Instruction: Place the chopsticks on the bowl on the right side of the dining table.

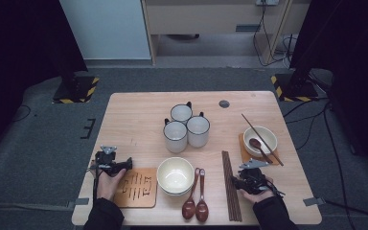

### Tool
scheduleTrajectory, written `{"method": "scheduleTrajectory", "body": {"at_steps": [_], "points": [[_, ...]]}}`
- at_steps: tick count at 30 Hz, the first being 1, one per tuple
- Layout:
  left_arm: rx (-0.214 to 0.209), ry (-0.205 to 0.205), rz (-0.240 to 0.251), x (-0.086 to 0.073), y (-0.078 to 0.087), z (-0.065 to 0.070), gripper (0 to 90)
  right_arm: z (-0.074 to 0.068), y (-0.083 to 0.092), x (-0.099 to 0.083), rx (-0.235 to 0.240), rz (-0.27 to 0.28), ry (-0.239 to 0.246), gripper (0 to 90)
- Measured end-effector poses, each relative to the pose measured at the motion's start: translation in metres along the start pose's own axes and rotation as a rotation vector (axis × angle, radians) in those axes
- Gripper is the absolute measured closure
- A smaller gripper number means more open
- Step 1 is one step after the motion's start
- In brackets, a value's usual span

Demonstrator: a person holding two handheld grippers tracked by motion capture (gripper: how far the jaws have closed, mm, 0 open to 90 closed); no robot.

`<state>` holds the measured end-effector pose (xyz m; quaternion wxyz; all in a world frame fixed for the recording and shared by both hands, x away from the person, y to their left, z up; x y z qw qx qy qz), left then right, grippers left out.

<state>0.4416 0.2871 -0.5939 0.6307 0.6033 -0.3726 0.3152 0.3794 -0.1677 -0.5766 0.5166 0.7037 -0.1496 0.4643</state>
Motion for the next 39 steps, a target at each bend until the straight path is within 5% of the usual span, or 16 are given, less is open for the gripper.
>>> {"method": "scheduleTrajectory", "body": {"at_steps": [39], "points": [[0.000, 0.000, 0.000, 0.0000, 0.0000, 0.0000, 0.4, 0.0076, 0.0013, -0.0042, -0.020, -0.047, 0.003, 81.6]]}}
Point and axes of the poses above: each handheld gripper's, and its own axes: y roughly backward along the jaws, x roughly out of its top, z roughly to its right, the point moved 8 cm from there along -y, roughly forward along the jaws, and after that the axes turned 14 degrees about z, right-handed, at the moved point
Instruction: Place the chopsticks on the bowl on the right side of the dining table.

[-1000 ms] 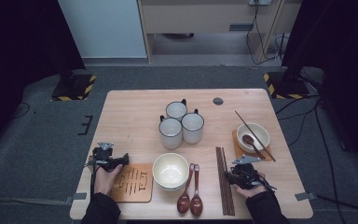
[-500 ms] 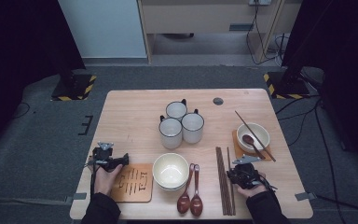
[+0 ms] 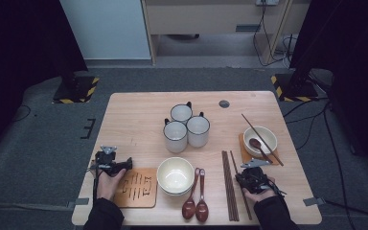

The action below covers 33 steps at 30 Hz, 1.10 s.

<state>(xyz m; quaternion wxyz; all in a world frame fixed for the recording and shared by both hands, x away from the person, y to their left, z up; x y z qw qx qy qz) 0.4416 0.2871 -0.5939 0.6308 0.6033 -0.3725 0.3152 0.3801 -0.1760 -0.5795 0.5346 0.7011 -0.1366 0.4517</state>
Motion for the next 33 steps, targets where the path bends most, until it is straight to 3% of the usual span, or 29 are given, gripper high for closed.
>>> {"method": "scheduleTrajectory", "body": {"at_steps": [24, 33], "points": [[0.000, 0.000, 0.000, 0.000, 0.000, 0.000, 0.4, 0.020, 0.002, 0.000, -0.048, -0.014, -0.014, 84.6], [0.000, 0.000, 0.000, 0.000, 0.000, 0.000, 0.4, 0.020, -0.001, 0.002, -0.046, -0.012, 0.003, 84.6]]}}
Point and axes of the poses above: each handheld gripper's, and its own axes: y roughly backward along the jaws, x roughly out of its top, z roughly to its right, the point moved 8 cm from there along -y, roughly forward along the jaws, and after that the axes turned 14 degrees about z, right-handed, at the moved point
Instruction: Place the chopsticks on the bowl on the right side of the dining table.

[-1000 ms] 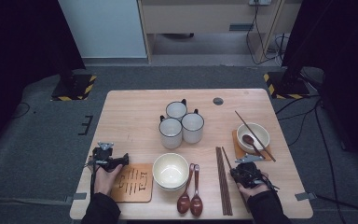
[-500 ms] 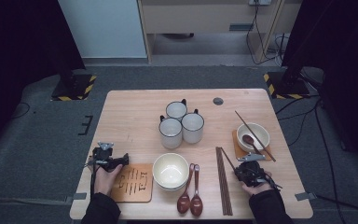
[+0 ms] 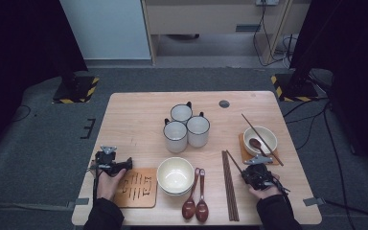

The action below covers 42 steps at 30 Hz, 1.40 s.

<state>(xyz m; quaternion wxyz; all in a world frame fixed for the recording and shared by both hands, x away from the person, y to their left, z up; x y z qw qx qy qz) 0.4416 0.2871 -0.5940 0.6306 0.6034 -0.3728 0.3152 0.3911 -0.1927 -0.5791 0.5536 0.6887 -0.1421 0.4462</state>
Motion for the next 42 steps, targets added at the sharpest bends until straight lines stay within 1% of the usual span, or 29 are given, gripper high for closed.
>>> {"method": "scheduleTrajectory", "body": {"at_steps": [6, 10, 12, 19, 23, 27, 32, 37, 42], "points": [[0.000, 0.000, 0.000, 0.000, 0.000, 0.000, 0.4, 0.000, 0.000, 0.000, -0.006, 0.004, 0.002, 82.1], [0.000, 0.000, 0.000, 0.000, 0.000, 0.000, 0.4, 0.000, 0.002, 0.002, -0.009, 0.020, 0.003, 80.0], [0.000, 0.000, 0.000, 0.000, 0.000, 0.000, 0.4, 0.000, 0.004, 0.003, -0.010, 0.032, 0.001, 79.5], [0.000, 0.000, 0.000, 0.000, 0.000, 0.000, 0.4, 0.002, 0.018, 0.004, -0.009, 0.075, -0.031, 78.1], [0.000, 0.000, 0.000, 0.000, 0.000, 0.000, 0.4, 0.002, 0.024, 0.001, -0.003, 0.087, -0.033, 77.8], [0.000, 0.000, 0.000, 0.000, 0.000, 0.000, 0.4, 0.002, 0.028, -0.001, -0.001, 0.083, -0.042, 77.7], [0.000, 0.000, 0.000, 0.000, 0.000, 0.000, 0.4, 0.001, 0.028, -0.006, 0.000, 0.073, -0.039, 77.6], [0.000, 0.000, 0.000, 0.000, 0.000, 0.000, 0.4, -0.002, 0.025, -0.010, 0.001, 0.048, -0.020, 77.7], [0.000, 0.000, 0.000, 0.000, 0.000, 0.000, 0.4, -0.001, 0.024, -0.012, -0.001, 0.032, -0.022, 78.3]]}}
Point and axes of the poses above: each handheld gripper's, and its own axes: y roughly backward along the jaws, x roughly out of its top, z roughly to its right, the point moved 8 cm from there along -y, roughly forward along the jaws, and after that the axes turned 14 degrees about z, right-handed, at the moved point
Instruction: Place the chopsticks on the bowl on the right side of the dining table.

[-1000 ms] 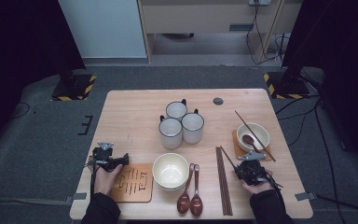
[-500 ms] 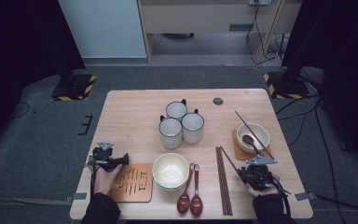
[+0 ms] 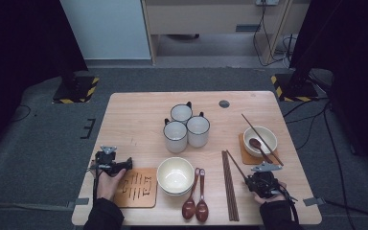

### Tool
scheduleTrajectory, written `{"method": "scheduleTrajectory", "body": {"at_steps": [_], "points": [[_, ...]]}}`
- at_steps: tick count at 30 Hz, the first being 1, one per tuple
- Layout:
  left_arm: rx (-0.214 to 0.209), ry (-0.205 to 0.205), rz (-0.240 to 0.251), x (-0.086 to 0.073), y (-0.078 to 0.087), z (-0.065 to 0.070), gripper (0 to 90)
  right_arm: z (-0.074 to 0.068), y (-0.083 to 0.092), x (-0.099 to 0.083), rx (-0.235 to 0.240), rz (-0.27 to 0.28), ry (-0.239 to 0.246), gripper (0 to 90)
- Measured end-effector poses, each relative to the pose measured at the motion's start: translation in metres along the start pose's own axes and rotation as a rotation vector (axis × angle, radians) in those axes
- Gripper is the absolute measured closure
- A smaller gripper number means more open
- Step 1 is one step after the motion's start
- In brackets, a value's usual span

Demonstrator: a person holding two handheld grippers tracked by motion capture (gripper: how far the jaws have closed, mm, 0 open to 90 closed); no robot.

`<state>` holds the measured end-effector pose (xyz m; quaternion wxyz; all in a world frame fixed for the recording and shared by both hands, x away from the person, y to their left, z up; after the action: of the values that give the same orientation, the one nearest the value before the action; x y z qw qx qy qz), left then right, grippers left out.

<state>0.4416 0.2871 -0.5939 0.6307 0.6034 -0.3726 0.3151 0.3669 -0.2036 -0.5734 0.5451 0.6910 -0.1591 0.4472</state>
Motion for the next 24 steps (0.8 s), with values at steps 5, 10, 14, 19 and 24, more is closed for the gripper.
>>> {"method": "scheduleTrajectory", "body": {"at_steps": [5, 10, 14, 19, 24], "points": [[0.000, 0.000, 0.000, 0.0000, 0.0000, 0.0000, 0.4, 0.0002, -0.0015, -0.0021, -0.004, -0.018, 0.003, 79.4], [0.000, 0.000, 0.000, 0.0000, 0.0000, 0.0000, 0.4, 0.0014, -0.0018, -0.0034, -0.007, -0.029, -0.004, 81.3], [0.000, -0.001, 0.000, 0.0000, 0.0000, 0.0000, 0.4, 0.0015, -0.0030, -0.0045, -0.008, -0.036, 0.002, 83.3], [0.000, 0.000, 0.000, 0.0000, 0.0000, 0.0000, 0.4, 0.0021, -0.0034, -0.0042, -0.002, -0.035, -0.009, 84.5], [0.000, 0.000, 0.000, 0.0000, 0.0000, 0.0000, 0.4, 0.0024, -0.0039, -0.0039, 0.009, -0.034, -0.019, 84.7]]}}
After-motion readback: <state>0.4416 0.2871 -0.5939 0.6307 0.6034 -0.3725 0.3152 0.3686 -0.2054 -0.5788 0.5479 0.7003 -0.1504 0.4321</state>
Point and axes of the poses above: each handheld gripper's, and its own axes: y roughly backward along the jaws, x roughly out of its top, z roughly to its right, the point moved 8 cm from there along -y, roughly forward along the jaws, and after that the axes turned 14 degrees about z, right-handed, at the moved point
